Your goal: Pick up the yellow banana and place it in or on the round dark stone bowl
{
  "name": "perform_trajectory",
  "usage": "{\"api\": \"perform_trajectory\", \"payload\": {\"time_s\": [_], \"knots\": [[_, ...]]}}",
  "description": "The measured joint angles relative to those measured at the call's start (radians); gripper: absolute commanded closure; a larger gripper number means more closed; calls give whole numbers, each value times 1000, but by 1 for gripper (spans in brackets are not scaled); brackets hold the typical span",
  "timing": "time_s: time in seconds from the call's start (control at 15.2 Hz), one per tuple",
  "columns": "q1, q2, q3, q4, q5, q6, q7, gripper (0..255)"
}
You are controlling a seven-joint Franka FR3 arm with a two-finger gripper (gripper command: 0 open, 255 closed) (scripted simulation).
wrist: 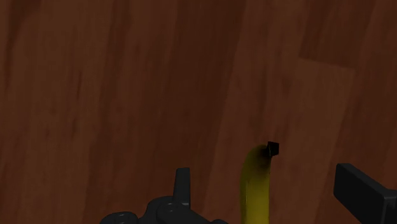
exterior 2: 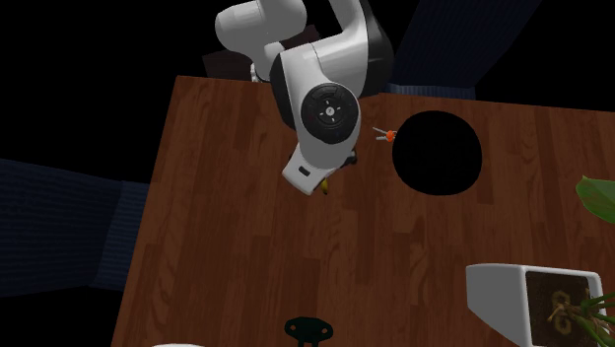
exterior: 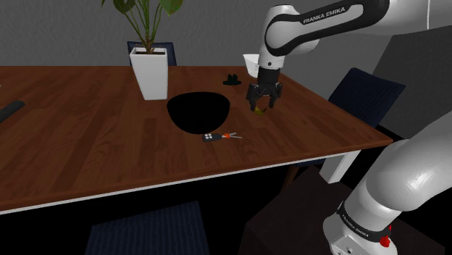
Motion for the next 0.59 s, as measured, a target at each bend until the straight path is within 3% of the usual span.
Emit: {"api": "perform_trajectory", "payload": {"time_s": [0.59], "knots": [[2,12,3,-39,2,52,1,0]]}}
